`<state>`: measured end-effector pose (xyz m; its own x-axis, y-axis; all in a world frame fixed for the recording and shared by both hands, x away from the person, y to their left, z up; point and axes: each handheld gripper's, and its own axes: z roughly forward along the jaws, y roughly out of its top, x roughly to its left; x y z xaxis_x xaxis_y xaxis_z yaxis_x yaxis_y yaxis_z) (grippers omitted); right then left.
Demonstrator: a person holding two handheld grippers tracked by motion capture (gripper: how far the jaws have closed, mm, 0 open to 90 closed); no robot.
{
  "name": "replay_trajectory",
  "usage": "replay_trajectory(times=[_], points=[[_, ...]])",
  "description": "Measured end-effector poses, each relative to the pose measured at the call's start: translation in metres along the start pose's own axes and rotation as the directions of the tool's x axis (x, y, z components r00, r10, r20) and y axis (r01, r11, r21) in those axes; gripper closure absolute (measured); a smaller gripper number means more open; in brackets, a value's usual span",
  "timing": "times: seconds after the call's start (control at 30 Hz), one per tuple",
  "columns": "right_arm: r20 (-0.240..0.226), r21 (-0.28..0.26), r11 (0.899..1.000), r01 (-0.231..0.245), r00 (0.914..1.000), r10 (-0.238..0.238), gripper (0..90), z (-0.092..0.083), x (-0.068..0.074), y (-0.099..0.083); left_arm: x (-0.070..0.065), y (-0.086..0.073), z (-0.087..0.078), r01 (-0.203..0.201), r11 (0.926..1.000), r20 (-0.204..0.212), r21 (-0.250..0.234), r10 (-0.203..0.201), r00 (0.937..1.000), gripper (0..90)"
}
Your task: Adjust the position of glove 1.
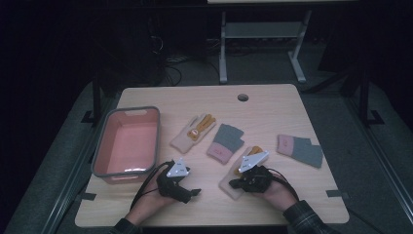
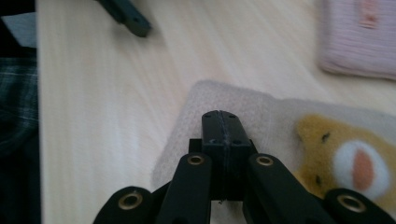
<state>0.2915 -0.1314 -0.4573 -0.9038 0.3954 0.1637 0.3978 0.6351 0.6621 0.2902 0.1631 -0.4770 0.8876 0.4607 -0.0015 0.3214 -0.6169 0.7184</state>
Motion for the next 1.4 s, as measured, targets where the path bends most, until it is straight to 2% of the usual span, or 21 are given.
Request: replay_trajectory(times=[0.2, 0.37, 0.43, 0.57, 0.7, 0.83, 0.9, 1.0, 1.17, 1.23, 1.33, 1.4], points=[[-0.036, 0.010, 0.999, 0.052, 0.9980, -0.051, 90.0, 0.010, 0.013, 0.007, 0.000, 0.000, 0.000, 0.003, 1.0000, 0.000, -0.002, -0.003, 1.0000, 12.8], [-0.041, -0.004, 0.999, 0.053, 0.9977, -0.053, 87.3, 0.007, 0.013, 0.008, 0.000, 0.000, 0.000, 0.004, 1.0000, -0.001, -0.002, -0.004, 1.0000, 12.7], [-0.020, -0.013, 0.998, 0.057, 0.9982, -0.057, 85.6, 0.002, 0.012, 0.011, -0.001, 0.000, 0.000, 0.005, 1.0000, 0.000, -0.002, -0.005, 1.0000, 12.7], [0.021, -0.041, 0.999, 0.035, 0.9992, -0.034, 80.8, -0.008, 0.003, 0.019, -0.001, 0.000, 0.000, 0.008, 1.0000, 0.000, -0.002, -0.008, 1.0000, 12.7], [0.049, -0.047, 0.999, 0.011, 0.9987, -0.009, 77.2, -0.008, -0.008, 0.026, 0.000, 0.000, 0.000, 0.004, 1.0000, 0.001, 0.000, -0.004, 1.0000, 12.7], [0.071, -0.022, 1.000, 0.008, 0.9975, -0.006, 74.2, 0.001, -0.013, 0.034, 0.000, 0.000, 0.000, -0.001, 1.0000, -0.002, 0.002, 0.001, 1.0000, 12.7], [0.089, -0.001, 1.000, 0.026, 0.9957, -0.026, 72.9, 0.008, -0.015, 0.037, 0.000, 0.000, 0.000, 0.000, 1.0000, -0.001, 0.002, 0.000, 1.0000, 12.7], [0.109, 0.031, 0.999, 0.025, 0.9936, -0.028, 70.5, 0.017, -0.016, 0.040, 0.000, 0.000, 0.000, 0.002, 1.0000, 0.000, 0.003, -0.002, 1.0000, 12.8], [0.133, 0.068, 0.997, 0.025, 0.9905, -0.034, 68.0, 0.020, -0.019, 0.039, -0.001, -0.001, -0.001, -0.001, 1.0000, 0.003, 0.004, 0.001, 1.0000, 12.7], [0.126, 0.067, 0.998, 0.001, 0.9920, -0.010, 68.0, 0.019, -0.020, 0.039, -0.001, -0.001, -0.001, -0.001, 1.0000, 0.003, 0.004, 0.001, 1.0000, 12.8], [0.133, 0.109, 0.994, 0.000, 0.9910, -0.014, 68.3, 0.024, -0.022, 0.036, -0.001, -0.001, -0.001, -0.001, 1.0000, 0.003, 0.004, 0.001, 1.0000, 12.8], [0.128, 0.110, 0.994, -0.001, 0.9916, -0.014, 70.1, 0.025, -0.022, 0.036, -0.001, -0.001, -0.001, 0.000, 1.0000, 0.003, 0.004, 0.000, 1.0000, 12.8]])
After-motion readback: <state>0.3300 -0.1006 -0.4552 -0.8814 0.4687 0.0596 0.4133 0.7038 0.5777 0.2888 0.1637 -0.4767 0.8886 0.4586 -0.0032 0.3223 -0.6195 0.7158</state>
